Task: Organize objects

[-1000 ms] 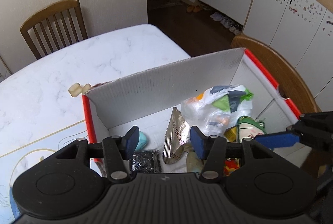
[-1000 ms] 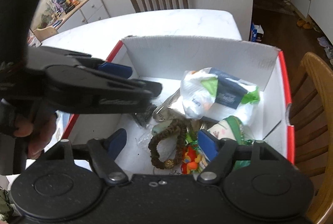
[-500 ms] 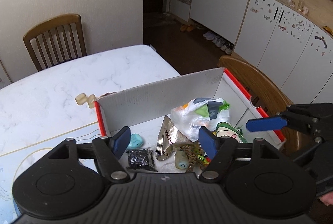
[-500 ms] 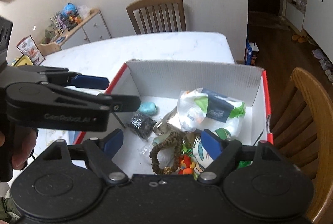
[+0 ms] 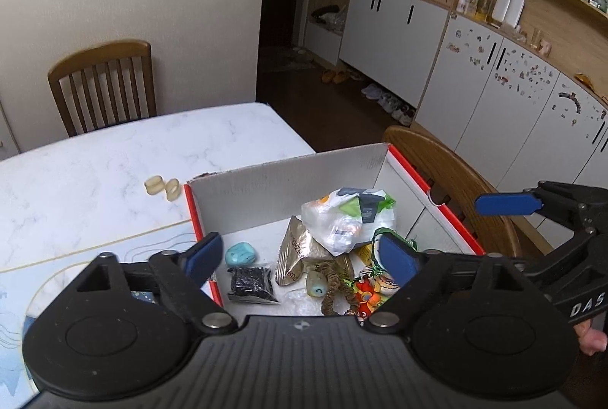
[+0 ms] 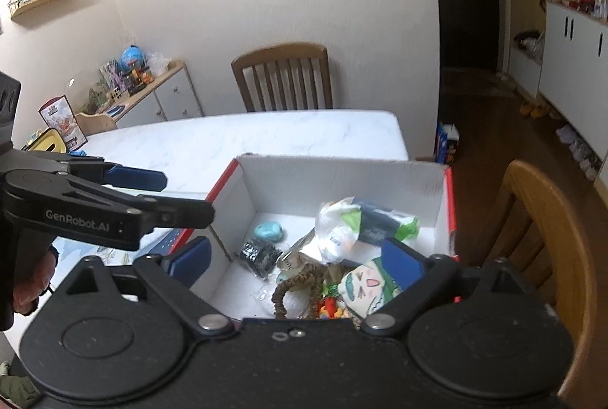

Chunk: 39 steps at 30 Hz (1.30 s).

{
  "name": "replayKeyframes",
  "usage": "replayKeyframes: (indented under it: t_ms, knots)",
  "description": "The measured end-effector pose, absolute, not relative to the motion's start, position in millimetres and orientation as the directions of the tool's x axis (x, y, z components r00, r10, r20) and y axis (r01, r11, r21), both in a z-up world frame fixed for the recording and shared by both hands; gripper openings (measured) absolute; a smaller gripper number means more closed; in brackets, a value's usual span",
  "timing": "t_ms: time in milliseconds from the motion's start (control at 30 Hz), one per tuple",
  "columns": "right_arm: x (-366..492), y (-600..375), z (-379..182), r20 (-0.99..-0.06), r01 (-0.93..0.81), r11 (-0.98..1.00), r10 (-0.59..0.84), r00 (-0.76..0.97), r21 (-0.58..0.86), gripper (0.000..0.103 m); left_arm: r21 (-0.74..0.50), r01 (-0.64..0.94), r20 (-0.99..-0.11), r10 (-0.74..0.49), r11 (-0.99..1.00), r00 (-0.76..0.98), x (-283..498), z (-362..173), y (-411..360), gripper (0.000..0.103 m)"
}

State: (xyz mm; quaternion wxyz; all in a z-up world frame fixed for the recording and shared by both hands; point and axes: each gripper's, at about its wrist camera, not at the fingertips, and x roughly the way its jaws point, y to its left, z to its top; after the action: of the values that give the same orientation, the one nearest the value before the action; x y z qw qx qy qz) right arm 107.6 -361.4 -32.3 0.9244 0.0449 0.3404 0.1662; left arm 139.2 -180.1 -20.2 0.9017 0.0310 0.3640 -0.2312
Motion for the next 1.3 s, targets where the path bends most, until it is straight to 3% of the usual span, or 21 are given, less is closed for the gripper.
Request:
replayKeyframes:
  t_ms: [67, 433, 833, 1300]
  knots:
    - [102.3, -364.1, -30.2, -0.6, -0.271, 0.942, 0.336, 0.726, 0.2, 0.101, -0.111, 0.44, -0.659, -0.398, 0.891, 0.638, 133.5, -18.2, -177.0, 0.101]
    - [84.1, -369.6, -25.0, -0.558, -0.206, 0.955, 0.293, 0.776, 0.214, 0.102, -0.117, 0.427, -0.623, -0.401, 0.897, 0.671, 106.9, -13.7, -166.6, 0.102]
    - [70.4, -367.5, -28.2, -0.554, -0.19, 0.959, 0.277, 0.785, 0.21, 0.101, -0.042, 0.388, -0.591, -0.336, 0.921, 0.733, 84.3, -13.7, -168.2, 0.102]
    - [61.1, -373.2, -37.3, -0.576, -0.152, 0.962, 0.258, 0.776, 0.226, 0.101, -0.045, 0.377, -0.647, -0.315, 0.925, 0.694, 88.4, -29.2, -174.6, 0.101]
